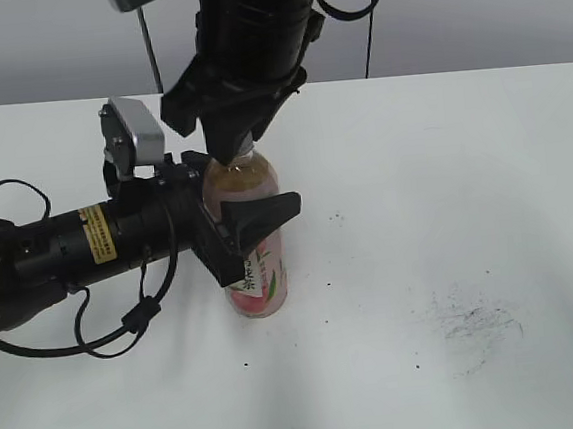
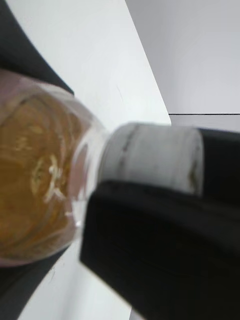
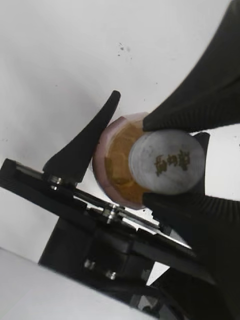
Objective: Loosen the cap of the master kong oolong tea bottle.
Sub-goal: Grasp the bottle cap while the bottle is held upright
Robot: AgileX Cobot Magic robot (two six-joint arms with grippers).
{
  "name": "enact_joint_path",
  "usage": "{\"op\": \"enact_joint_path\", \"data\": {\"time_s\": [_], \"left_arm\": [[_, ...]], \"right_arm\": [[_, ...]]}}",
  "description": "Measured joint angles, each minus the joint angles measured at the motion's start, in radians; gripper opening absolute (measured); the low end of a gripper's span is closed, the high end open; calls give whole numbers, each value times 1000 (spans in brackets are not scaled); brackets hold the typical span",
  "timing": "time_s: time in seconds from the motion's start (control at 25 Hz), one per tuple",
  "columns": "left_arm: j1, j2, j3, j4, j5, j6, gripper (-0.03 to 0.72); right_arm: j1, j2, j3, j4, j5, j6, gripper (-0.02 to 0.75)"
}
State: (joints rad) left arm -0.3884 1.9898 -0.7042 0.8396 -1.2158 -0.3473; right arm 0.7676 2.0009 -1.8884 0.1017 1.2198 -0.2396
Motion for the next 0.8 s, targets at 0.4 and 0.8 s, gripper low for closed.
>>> {"op": "enact_joint_path", "data": {"time_s": [0.4, 0.8], "left_arm": [[0, 0, 1, 5, -2, 3, 445], [0, 0, 1, 9, -2, 14, 445]], "right_arm": [[-3, 0, 0, 17, 0, -600, 276], [-3, -1, -1, 25, 0, -1253, 285]]}}
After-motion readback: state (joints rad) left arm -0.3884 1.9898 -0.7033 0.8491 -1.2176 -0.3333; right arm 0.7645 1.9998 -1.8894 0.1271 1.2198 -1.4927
